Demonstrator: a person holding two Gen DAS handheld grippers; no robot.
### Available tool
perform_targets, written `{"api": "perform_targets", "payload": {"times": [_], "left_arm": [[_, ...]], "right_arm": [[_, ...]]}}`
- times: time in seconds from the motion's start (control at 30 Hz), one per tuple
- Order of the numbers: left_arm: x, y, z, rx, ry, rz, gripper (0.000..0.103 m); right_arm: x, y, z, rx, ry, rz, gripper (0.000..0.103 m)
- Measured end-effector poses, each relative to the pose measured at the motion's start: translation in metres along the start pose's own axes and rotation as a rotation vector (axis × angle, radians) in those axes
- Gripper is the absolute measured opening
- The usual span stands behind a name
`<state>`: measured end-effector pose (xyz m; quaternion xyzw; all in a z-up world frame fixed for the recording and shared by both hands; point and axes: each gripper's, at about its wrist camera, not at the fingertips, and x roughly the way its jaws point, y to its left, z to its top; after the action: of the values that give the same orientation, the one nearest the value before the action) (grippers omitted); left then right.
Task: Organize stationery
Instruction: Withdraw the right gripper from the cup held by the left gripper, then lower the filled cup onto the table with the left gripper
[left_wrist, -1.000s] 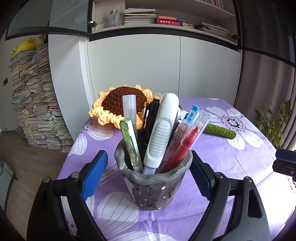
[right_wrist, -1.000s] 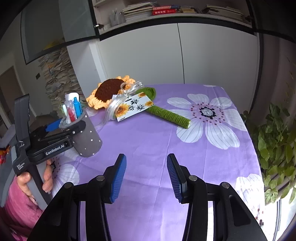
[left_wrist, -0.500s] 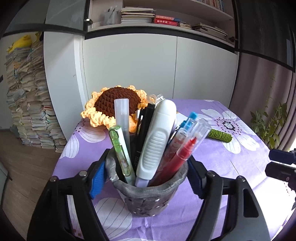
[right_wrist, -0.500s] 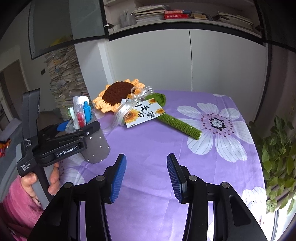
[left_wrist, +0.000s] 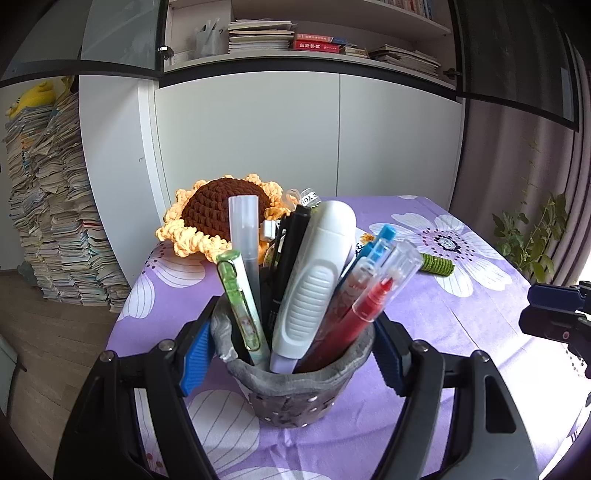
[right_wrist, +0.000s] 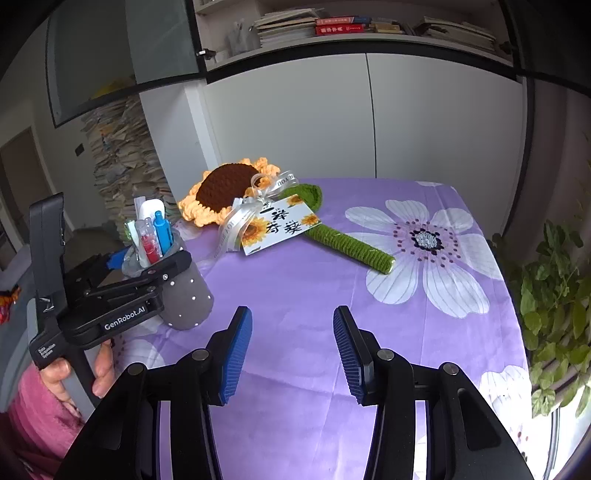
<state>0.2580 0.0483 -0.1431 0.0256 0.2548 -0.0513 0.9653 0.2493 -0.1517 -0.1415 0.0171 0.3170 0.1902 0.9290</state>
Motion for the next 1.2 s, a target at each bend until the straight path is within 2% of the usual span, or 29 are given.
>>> {"api": "perform_targets", "payload": {"times": [0.43, 0.9, 1.2], "left_arm": [[-0.001, -0.016, 0.005, 0.016, 0.016, -0.058, 0.073], [0.0, -0.058, 0.027, 0.08, -0.019, -0.094, 0.073], [0.008, -0.087, 0.033, 0.105, -0.003, -0.131, 0.073]], "right_arm": [[0.0, -0.009, -0.004, 0.028, 0.009, -0.007, 0.047], [-0.008, -0.034, -0.01, 0.078, -0.002, -0.017, 0.047], [-0.011, -0.059, -0.013, 0.124, -0.009, -0.032, 0.047]]}}
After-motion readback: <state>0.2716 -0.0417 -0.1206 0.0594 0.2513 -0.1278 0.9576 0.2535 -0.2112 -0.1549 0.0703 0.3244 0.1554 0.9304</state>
